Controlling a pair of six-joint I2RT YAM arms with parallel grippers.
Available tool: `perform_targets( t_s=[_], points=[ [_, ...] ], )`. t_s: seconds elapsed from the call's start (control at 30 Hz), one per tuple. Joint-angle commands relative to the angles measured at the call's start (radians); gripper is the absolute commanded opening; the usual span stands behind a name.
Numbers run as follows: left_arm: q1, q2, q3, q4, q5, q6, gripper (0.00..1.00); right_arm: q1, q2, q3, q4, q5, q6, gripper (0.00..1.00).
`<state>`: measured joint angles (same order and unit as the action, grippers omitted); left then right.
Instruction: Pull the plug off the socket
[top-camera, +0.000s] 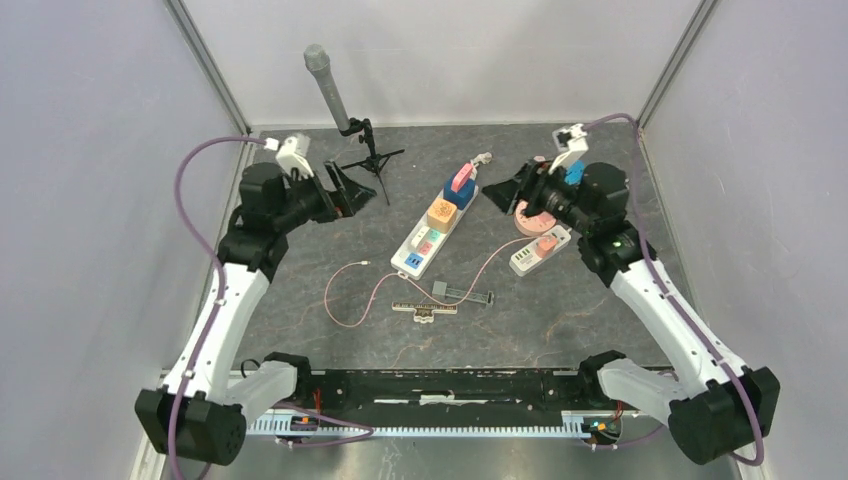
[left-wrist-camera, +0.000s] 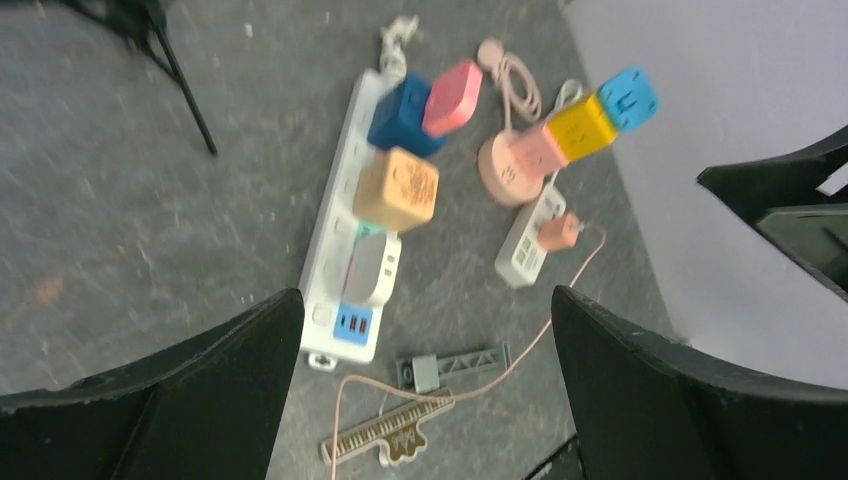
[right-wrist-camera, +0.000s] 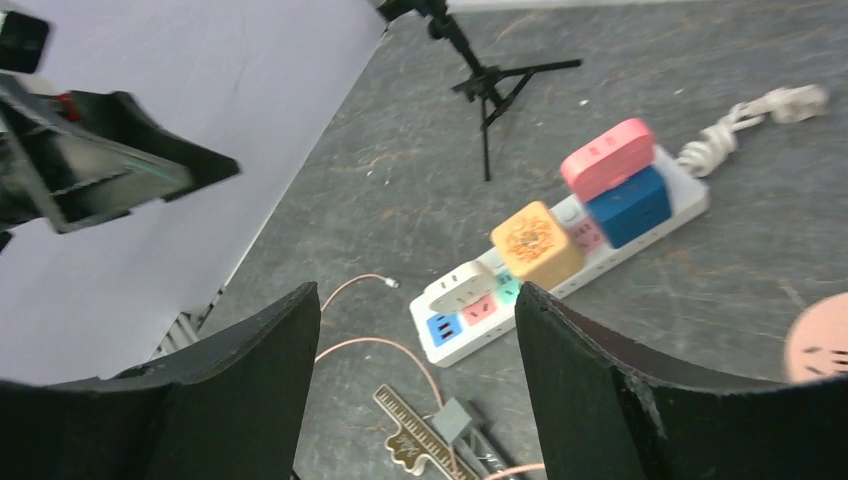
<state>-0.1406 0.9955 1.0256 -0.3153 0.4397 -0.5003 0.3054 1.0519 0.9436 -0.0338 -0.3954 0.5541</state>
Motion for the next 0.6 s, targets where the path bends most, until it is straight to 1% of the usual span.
perform_targets(
  t_s=[0.0,0.07,0.23,0.3,0.43,0.57],
  points=[
    [-0.053,0.044,0.013,0.014,-0.015,0.004,1.0,0.098,0.051,0.01,0.037,0.121,0.044,0.74],
    [-0.093,0.085,0.009,0.013,-0.055,0.02,1.0,0.143,0.087,0.009,0.037,0.185,0.055,0.72],
    [-0.243,0.193,-0.01,0.023,-0.295,0.076,1.0,0.239,0.186,0.023,-0.029,0.321,0.082,0.7],
    [-0.283,0.247,0.001,0.042,-0.308,0.093,1.0,0.261,0.227,0.028,-0.044,0.368,0.107,0.69],
    [-0.36,0.363,0.048,0.042,-0.298,0.161,0.98,0.289,0.291,0.03,-0.06,0.415,0.124,0.66],
    [-0.392,0.434,0.072,0.04,-0.269,0.19,0.93,0.296,0.344,0.026,-0.078,0.422,0.146,0.6]
  ],
)
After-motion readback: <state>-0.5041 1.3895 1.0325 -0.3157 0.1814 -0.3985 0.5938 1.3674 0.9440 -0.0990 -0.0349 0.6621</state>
